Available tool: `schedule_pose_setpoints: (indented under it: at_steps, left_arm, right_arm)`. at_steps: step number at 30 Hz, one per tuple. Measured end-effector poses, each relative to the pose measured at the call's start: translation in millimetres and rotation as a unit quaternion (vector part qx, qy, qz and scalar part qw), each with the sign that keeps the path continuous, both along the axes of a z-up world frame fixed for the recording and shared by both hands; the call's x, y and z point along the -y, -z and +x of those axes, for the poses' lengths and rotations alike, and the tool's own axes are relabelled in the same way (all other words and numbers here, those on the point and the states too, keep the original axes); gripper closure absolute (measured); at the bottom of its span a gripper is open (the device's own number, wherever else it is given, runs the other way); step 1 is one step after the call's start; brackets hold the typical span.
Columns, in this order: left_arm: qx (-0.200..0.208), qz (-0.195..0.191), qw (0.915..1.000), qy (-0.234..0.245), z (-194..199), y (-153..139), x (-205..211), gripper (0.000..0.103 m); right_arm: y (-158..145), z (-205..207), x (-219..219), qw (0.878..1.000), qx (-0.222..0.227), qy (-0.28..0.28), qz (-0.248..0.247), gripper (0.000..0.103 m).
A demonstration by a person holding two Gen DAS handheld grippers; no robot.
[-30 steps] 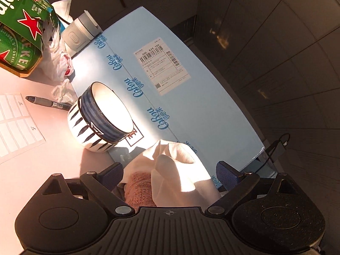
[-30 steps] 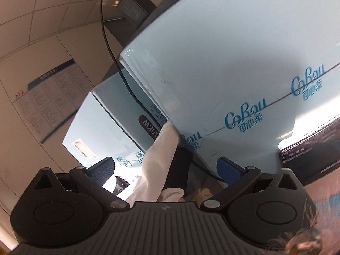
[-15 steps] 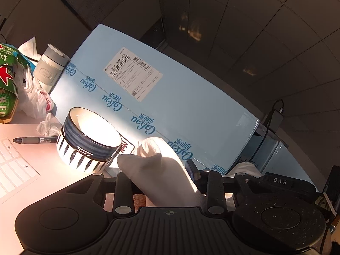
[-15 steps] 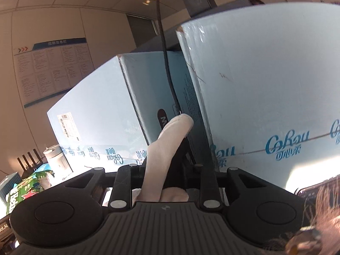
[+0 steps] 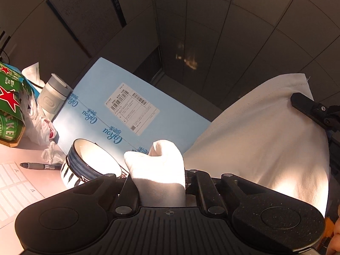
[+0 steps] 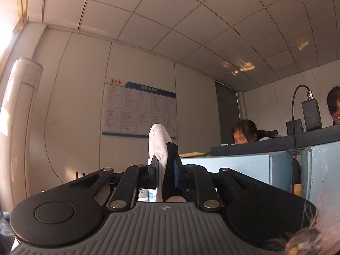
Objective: Fold clothes
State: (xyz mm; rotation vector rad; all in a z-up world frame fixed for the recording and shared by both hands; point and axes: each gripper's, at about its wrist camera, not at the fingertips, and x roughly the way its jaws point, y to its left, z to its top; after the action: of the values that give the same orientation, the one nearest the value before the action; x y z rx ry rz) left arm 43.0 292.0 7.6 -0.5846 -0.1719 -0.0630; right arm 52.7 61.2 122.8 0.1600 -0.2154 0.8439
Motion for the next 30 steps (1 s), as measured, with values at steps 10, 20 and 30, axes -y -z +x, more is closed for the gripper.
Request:
schedule_pose_setpoints:
  at_steps: [10, 20, 30]
  left_arm:
    - [0.05, 0.08, 0.9921, 0.084, -32, -18, 78, 0.091]
    - [-0.118, 0.189, 0.9351, 0.276, 5, -1, 231, 0.091]
    - [-0.225, 0.32, 0.8742, 0.288, 56, 15, 328, 0.082]
  right_arm:
    - [-34, -94, 129, 0.995, 0.015, 0.093, 0.04, 0.091]
    - [43, -146, 264, 0.945, -0.115, 0.305, 0.012, 0.091]
    - [155, -197, 330, 0.881, -0.314, 0.35, 0.055, 0.091]
